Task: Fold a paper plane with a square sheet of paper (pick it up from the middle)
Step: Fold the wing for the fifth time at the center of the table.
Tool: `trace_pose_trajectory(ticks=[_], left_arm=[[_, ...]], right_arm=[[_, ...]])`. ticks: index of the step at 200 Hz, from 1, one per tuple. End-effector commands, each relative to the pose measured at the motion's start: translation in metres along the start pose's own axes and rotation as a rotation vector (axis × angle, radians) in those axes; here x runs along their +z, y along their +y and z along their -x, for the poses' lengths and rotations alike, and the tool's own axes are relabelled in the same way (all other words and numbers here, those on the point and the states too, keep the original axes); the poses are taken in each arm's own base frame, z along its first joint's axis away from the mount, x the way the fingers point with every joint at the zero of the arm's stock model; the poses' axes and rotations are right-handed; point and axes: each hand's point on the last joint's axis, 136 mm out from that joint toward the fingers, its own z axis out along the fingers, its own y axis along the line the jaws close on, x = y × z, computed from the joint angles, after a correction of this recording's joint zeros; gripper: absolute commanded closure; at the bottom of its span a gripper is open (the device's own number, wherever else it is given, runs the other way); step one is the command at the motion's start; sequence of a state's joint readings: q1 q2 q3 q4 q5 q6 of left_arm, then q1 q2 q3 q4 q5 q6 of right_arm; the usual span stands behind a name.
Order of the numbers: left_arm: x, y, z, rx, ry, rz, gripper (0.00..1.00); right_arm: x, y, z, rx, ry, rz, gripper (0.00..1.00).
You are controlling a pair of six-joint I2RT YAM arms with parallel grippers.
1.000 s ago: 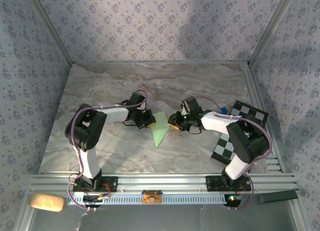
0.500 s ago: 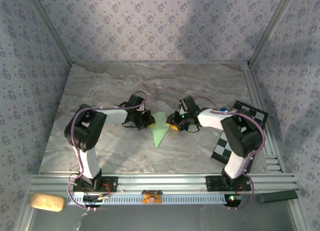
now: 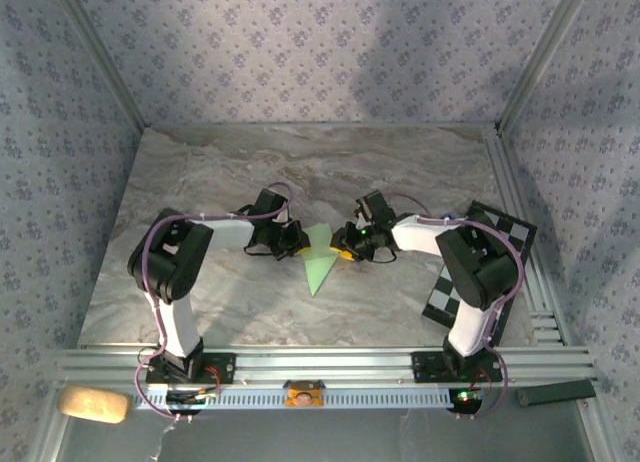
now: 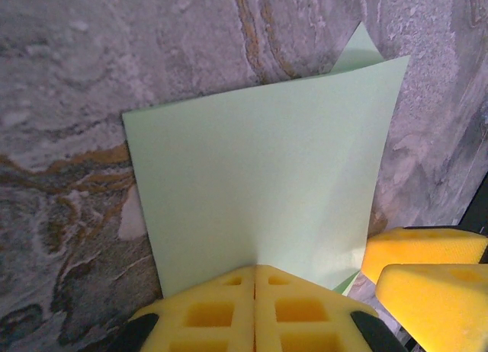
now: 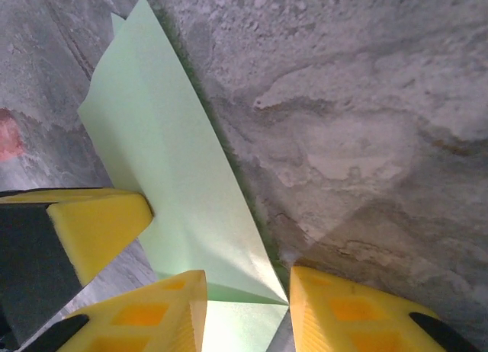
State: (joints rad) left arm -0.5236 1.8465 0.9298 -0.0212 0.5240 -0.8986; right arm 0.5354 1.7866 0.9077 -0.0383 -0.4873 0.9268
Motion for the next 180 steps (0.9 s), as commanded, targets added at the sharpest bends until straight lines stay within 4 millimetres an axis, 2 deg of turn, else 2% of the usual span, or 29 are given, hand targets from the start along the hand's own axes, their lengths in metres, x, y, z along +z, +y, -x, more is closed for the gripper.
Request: trace_pose_trajectory(ticks=[1, 46, 180], left_arm=[[0.000, 0.023, -0.010, -0.016, 0.018, 0.066, 0.93], [-0.001, 0.023, -0.011, -0.012, 0.022, 0.065, 0.93], [-0.005, 0.018, -0.011, -0.001, 0.017, 0.059, 0.93]], right_arm=[[0.002, 0.015, 0.000, -0.025, 0.003, 0.049, 0.65], [-0.001, 0.027, 0.004, -0.071, 0.015, 0.120, 0.65], [0.004, 0.032, 0.019, -0.164, 0.110, 0.197, 0.68]])
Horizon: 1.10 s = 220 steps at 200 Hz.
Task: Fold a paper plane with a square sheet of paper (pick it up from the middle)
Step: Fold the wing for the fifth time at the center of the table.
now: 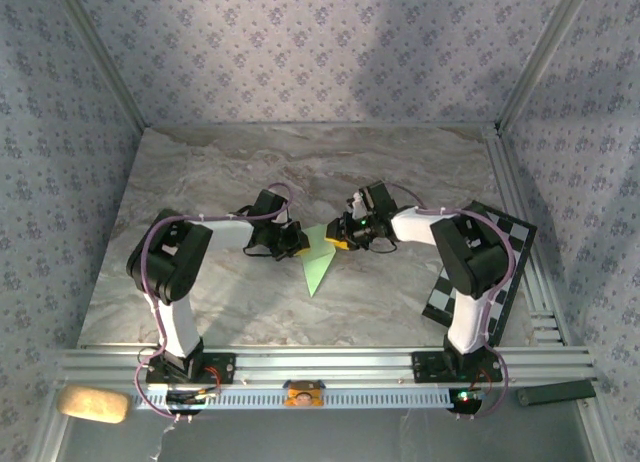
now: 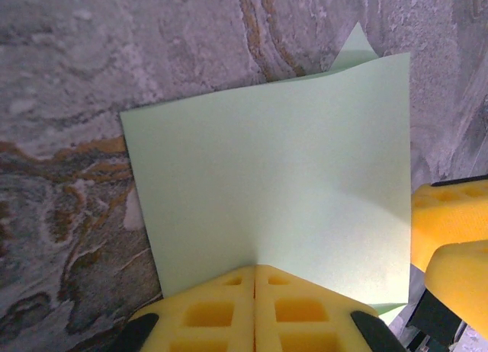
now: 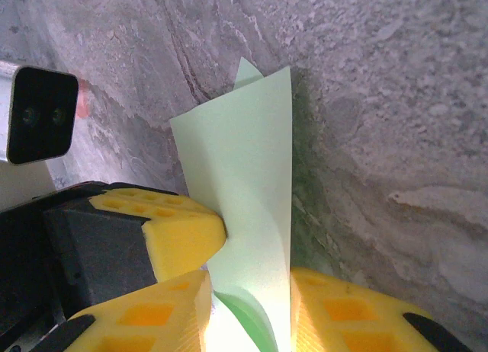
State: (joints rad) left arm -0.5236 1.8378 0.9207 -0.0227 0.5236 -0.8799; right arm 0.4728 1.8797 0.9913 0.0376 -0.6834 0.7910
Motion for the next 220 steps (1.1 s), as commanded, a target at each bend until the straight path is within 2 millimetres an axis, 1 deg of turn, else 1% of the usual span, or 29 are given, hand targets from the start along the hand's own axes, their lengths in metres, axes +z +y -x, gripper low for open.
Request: trace_pose_trajectory(ticks=[1, 39, 108, 136, 149, 156, 172, 194, 208, 220], left_arm=[[-0.003, 0.017, -0.009, -0.019, 0.018, 0.058, 0.93], [-0.004, 0.017, -0.009, -0.017, 0.018, 0.060, 0.93], [-0.005, 0.013, -0.008, -0.009, 0.014, 0.048, 0.92], [-0.006, 0.011, -0.008, -0.004, 0.011, 0.041, 0.92], [-0.008, 0.006, -0.007, 0.006, 0.003, 0.024, 0.92], [-0.010, 0.003, -0.006, 0.012, -0.004, 0.015, 0.91], [-0.017, -0.007, -0.003, 0.039, -0.031, -0.019, 0.87], [-0.035, -0.022, 0.002, 0.104, -0.107, -0.048, 0.68], [-0.047, -0.030, 0.002, 0.158, -0.149, -0.040, 0.60], [-0.055, -0.036, -0.002, 0.222, -0.169, -0.026, 0.56]], right_arm=[[0.001, 0.006, 0.000, -0.032, 0.046, 0.030, 0.68], [0.003, 0.008, 0.002, -0.044, 0.060, 0.049, 0.70], [0.008, 0.002, 0.001, -0.039, 0.086, 0.041, 0.73], [0.008, -0.003, 0.001, -0.033, 0.084, 0.028, 0.80], [0.008, -0.005, 0.000, -0.030, 0.082, 0.027, 0.84], [0.007, -0.005, 0.000, -0.026, 0.080, 0.024, 0.87], [0.005, -0.006, 0.001, -0.018, 0.070, 0.018, 0.92], [-0.003, -0.006, 0.005, 0.026, 0.020, 0.004, 0.96], [-0.010, -0.006, 0.007, 0.078, -0.015, 0.008, 0.98], [-0.017, 0.002, 0.009, 0.094, -0.056, 0.028, 0.98]])
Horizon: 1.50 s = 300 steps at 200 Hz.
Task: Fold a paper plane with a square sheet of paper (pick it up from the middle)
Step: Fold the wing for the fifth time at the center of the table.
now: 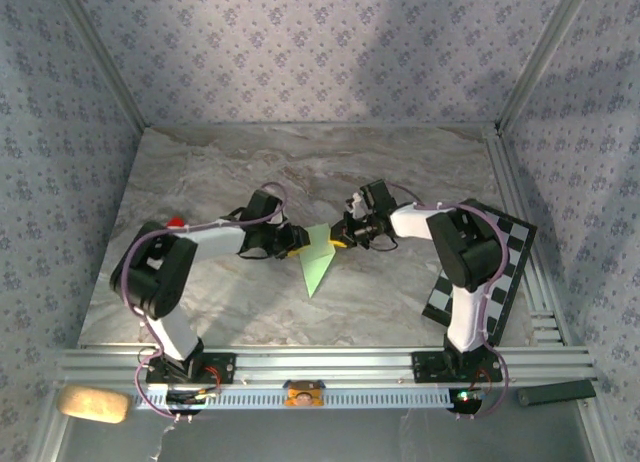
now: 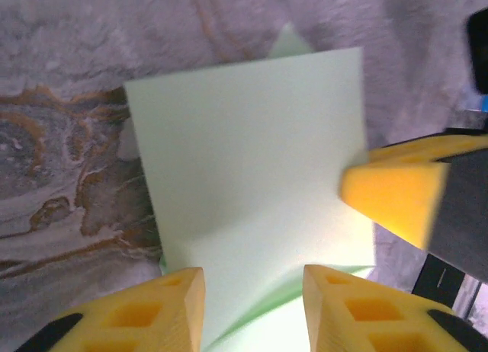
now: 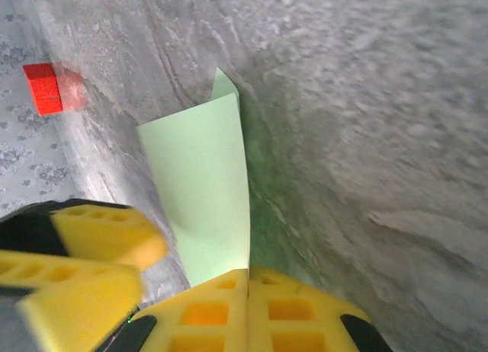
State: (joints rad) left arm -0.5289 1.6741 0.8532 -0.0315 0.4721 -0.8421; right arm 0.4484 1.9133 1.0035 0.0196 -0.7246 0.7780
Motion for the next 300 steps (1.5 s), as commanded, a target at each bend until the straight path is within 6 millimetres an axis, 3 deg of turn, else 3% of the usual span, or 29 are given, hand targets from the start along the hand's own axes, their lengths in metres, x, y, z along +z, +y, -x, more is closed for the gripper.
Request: trace_pose_trajectory(ticks=[1, 57, 97, 120, 183, 300], left_arm=[[-0.022, -0.022, 0.005, 0.143, -0.085, -0.002, 0.56], [-0.035, -0.036, -0.036, 0.488, -0.135, 0.160, 0.56], [-0.020, -0.036, -0.073, 0.672, -0.088, 0.262, 0.54], [-0.008, -0.034, -0.083, 0.729, -0.060, 0.326, 0.54], [0.013, -0.029, -0.085, 0.834, -0.059, 0.498, 0.53], [0.020, -0.012, -0.084, 0.890, -0.057, 0.665, 0.62]], right_arm=[[-0.019, 0.012, 0.007, 0.068, -0.092, 0.022, 0.98], [-0.038, 0.003, 0.007, 0.253, -0.239, 0.034, 1.00], [-0.042, -0.002, 0.007, 0.306, -0.278, 0.039, 1.00], [-0.041, 0.003, 0.007, 0.306, -0.272, 0.049, 1.00], [-0.039, 0.007, 0.008, 0.308, -0.259, 0.054, 1.00], [-0.036, 0.010, 0.008, 0.308, -0.252, 0.056, 1.00]])
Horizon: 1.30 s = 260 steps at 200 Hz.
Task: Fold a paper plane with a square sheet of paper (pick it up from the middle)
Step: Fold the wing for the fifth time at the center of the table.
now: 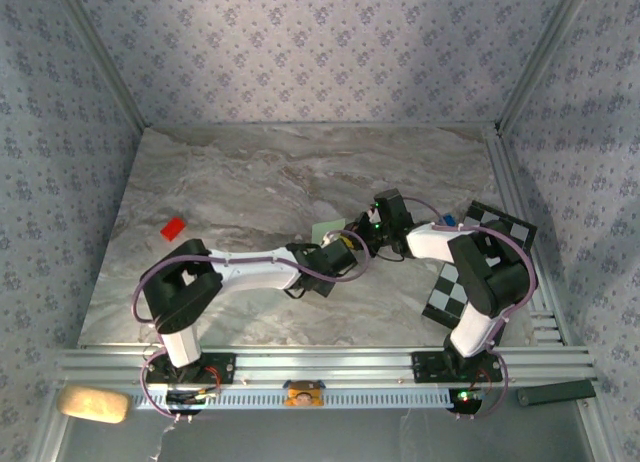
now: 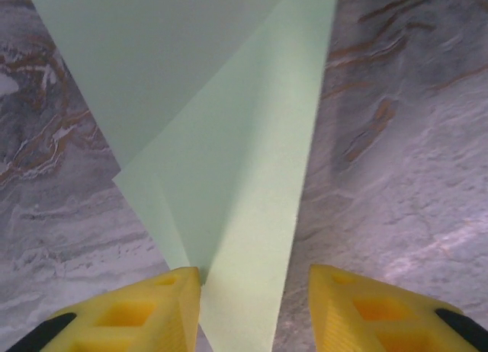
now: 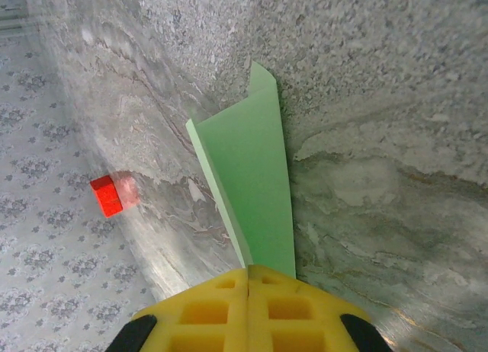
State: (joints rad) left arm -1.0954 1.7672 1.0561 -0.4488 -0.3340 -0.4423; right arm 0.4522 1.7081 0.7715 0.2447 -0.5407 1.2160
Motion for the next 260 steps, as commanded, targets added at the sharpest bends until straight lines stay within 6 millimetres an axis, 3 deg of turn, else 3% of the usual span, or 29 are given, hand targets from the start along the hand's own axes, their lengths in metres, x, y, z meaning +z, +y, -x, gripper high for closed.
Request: trace_pose_trajectory(ticks=[1, 38, 221, 260], left_arm=[[-0.003, 0.003, 0.003, 0.015, -0.003, 0.035, 0.63], [-0.004, 0.004, 0.006, 0.017, -0.013, 0.038, 0.72], [-0.011, 0.003, 0.017, -0.003, -0.082, 0.022, 0.75], [-0.009, 0.004, 0.014, 0.002, -0.076, 0.023, 0.80]], right_arm=[[-0.001, 0.013, 0.003, -0.006, -0.009, 0.024, 1.00], [-0.001, 0.011, 0.002, -0.005, -0.007, 0.018, 1.00], [-0.001, 0.008, 0.000, -0.003, -0.005, 0.010, 1.00], [-0.001, 0.005, 0.000, 0.001, -0.007, 0.005, 1.00]])
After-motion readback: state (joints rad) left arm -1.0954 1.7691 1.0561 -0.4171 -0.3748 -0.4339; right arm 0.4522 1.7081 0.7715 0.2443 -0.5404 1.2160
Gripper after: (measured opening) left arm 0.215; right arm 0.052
